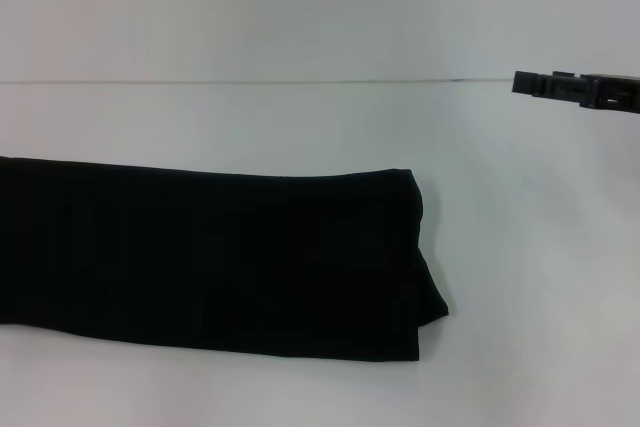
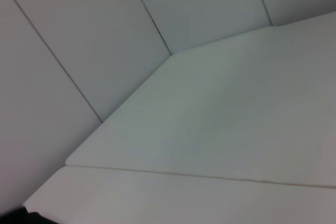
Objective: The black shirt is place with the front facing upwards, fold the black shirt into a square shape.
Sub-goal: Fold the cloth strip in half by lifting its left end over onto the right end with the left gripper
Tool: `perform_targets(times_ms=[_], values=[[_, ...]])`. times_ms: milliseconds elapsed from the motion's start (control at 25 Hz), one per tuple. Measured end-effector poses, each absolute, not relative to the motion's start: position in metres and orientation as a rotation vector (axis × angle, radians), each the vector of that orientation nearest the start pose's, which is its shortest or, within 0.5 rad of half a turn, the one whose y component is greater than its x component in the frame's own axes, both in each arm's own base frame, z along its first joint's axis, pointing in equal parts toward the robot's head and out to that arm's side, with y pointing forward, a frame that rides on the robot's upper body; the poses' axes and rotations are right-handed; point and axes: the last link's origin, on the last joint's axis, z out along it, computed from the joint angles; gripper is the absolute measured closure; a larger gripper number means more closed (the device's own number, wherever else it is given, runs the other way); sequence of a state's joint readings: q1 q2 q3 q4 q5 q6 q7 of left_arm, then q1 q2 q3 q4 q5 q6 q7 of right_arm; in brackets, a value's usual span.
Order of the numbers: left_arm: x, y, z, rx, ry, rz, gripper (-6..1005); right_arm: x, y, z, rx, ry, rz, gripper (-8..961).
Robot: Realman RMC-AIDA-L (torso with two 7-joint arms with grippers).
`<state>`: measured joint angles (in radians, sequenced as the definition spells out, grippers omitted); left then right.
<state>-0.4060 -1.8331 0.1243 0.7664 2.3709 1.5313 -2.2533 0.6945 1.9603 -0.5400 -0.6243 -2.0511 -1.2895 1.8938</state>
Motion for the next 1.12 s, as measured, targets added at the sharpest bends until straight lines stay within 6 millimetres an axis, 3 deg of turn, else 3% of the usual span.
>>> perform_targets(times_ms=[160,240,400,520,640,720,760,800,960,1120], values=[[-0.332,0.316,0.153,-2.044,-1.57,-0.99,909,0.261,0.413,0.068,-2.282,1.135,0.739,9],[-0.3,0.332,0.136,-2.18,-1.505,-1.07,905,0.263,0.411,0.069,-2.28,1.131,0.753,9],[-0.231,0.364,0.085,-2.456,-1.398,-1.099,895,0.27,0.403,0.077,-2.275,1.124,0.785,10],[-0.192,0.372,0.035,-2.615,-1.361,-1.047,888,0.278,0.396,0.088,-2.254,1.131,0.809,10],[-0.18,0.369,-0.013,-2.676,-1.409,-0.967,881,0.289,0.39,0.099,-2.22,1.137,0.822,10],[-0.181,0.362,-0.047,-2.677,-1.468,-0.937,877,0.295,0.386,0.104,-2.199,1.14,0.824,11],[-0.187,0.352,-0.075,-2.654,-1.534,-0.936,874,0.298,0.385,0.107,-2.191,1.14,0.823,11],[-0.189,0.347,-0.086,-2.642,-1.56,-0.938,872,0.3,0.384,0.108,-2.185,1.14,0.821,11],[-0.192,0.335,-0.107,-2.63,-1.581,-0.952,862,0.304,0.382,0.111,-2.176,1.142,0.806,12],[-0.189,0.328,-0.112,-2.642,-1.584,-1.0,853,0.303,0.383,0.11,-2.178,1.142,0.802,12]])
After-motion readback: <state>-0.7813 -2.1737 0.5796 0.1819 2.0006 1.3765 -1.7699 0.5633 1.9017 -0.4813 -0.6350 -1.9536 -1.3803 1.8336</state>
